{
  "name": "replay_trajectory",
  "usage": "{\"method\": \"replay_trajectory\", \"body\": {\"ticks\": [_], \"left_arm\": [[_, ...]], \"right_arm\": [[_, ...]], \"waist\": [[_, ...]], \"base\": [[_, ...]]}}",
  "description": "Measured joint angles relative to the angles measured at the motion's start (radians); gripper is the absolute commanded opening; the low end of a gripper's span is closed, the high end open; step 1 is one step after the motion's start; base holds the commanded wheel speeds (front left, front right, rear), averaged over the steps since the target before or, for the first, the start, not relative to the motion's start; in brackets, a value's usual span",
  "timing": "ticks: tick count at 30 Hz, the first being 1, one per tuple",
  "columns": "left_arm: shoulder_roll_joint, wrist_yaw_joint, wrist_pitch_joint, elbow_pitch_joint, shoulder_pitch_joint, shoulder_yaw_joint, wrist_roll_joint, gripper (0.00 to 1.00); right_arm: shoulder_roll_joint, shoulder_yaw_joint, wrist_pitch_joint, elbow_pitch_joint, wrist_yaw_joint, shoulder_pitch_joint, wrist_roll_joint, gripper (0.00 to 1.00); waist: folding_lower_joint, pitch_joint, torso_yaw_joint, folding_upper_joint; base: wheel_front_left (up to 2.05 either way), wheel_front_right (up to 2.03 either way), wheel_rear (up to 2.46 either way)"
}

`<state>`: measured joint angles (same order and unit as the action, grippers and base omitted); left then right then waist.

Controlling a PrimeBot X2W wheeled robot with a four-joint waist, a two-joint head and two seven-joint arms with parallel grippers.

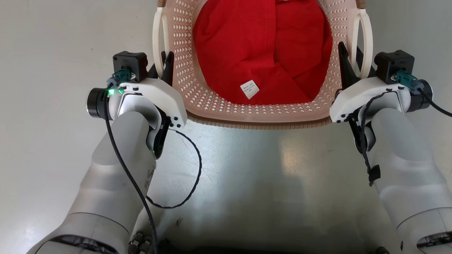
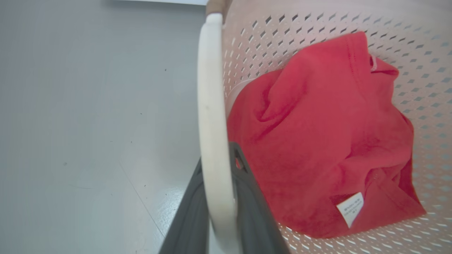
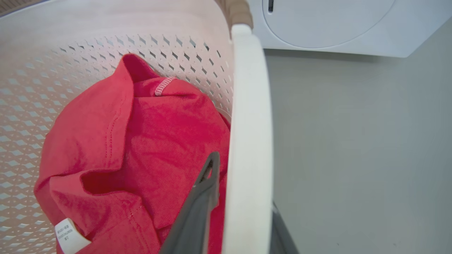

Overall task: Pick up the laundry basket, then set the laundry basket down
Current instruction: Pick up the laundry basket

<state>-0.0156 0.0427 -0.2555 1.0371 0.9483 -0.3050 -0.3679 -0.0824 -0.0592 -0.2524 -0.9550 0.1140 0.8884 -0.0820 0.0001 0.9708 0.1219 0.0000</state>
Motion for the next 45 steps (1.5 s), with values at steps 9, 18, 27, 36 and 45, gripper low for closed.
{"method": "replay_trajectory", "body": {"ticks": [9,18,27,36,45], "left_arm": [[-0.001,-0.009,0.0,-0.003,-0.044,-0.035,-0.019,0.0],[-0.002,-0.018,0.0,-0.006,-0.111,-0.045,-0.045,0.0],[-0.005,-0.021,0.001,-0.001,-0.221,-0.06,-0.056,0.0],[-0.008,-0.026,0.006,0.023,-0.353,-0.085,-0.093,0.0],[-0.012,-0.026,0.006,0.061,-0.45,-0.138,-0.119,0.0]], "right_arm": [[0.001,-0.001,0.0,-0.047,0.0,-0.004,0.0,0.0],[0.003,-0.048,0.0,-0.091,0.001,-0.034,-0.05,0.0],[0.004,-0.147,0.0,-0.126,0.0,-0.121,-0.138,0.0],[0.005,-0.297,-0.003,-0.165,0.0,-0.239,-0.273,0.0],[0.007,-0.436,0.001,-0.206,-0.001,-0.337,-0.423,0.0]], "waist": [[0.0,-0.06,-0.003,0.0],[0.0,-0.154,-0.009,0.0],[0.0,-0.28,-0.022,0.0],[0.0,-0.422,-0.04,0.0],[0.0,-0.552,-0.059,0.0]], "base": [[0.0,0.0,0.0],[0.0,0.0,0.0],[0.0,0.0,0.0],[0.0,0.0,0.0],[0.0,0.0,0.0]]}}
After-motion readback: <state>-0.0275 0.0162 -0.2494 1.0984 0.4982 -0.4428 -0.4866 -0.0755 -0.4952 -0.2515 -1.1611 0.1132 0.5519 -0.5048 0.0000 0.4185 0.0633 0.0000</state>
